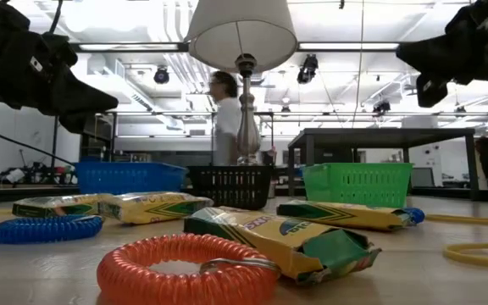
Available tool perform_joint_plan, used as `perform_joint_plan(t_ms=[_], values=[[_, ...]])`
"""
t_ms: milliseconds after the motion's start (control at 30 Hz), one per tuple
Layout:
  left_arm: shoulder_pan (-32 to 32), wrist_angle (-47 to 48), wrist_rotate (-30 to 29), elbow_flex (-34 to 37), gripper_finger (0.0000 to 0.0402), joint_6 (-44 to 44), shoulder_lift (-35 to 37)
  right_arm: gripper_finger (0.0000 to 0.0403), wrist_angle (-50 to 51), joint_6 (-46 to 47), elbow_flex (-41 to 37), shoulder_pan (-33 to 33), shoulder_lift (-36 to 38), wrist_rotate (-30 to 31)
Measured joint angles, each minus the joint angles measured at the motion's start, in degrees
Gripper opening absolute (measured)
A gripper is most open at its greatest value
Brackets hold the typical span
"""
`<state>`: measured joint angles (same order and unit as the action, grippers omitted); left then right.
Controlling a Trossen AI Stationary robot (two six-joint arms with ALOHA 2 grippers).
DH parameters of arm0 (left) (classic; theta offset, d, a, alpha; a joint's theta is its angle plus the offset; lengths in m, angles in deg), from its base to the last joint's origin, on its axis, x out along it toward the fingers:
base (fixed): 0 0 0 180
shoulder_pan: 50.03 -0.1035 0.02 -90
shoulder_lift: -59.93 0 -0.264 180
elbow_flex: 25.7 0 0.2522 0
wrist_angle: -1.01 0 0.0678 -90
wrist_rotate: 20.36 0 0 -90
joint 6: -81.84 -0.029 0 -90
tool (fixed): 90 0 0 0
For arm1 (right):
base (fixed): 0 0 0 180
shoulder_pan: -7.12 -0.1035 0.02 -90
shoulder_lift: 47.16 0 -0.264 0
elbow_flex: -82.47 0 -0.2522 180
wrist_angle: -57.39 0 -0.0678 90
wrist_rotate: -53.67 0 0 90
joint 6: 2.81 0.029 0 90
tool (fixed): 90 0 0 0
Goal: Pick & Place Office Desk Supplies
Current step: Put the yellow rubber band into the blue bin
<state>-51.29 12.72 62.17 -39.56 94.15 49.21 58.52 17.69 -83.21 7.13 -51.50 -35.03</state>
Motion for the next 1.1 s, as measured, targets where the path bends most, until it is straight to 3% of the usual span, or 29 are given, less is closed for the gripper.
perform_joint_plan(t_ms=[67,133,200,400,567,700,1100], values=[[0.0,0.01,0.0,0.0,0.0027,0.01,-0.01,0.0034,-2.63,5.33,-0.03,0.0,-0.02,-6.9],[0.0,0.02,-0.02,-0.01,0.0027,0.01,-0.02,0.0034,-7.87,3.48,-0.02,-0.02,0.0,-17.18],[0.0,0.02,-0.02,-0.01,0.0027,0.0,-0.02,0.0034,-12.96,-0.1,-0.01,-0.12,0.07,-22.86],[0.0,0.01,0.0,-0.01,0.0027,0.0,-0.02,0.0034,-16.51,-13.7,1.88,-0.04,0.01,-21.88],[0.0,0.01,0.0,-0.01,0.0027,0.0,-0.02,0.0034,-16.39,-23.02,4.66,-0.02,-1.58,-11.77],[0.0,0.0,0.0,0.0,0.0027,0.0,-0.02,0.0034,-15.75,-29.09,8.59,-0.02,-5.41,-10.36],[0.0,0.01,0.0,-0.01,0.0027,0.01,-0.02,0.0034,-1.76,-30.76,24.29,0.0,-22.97,-10.13]])
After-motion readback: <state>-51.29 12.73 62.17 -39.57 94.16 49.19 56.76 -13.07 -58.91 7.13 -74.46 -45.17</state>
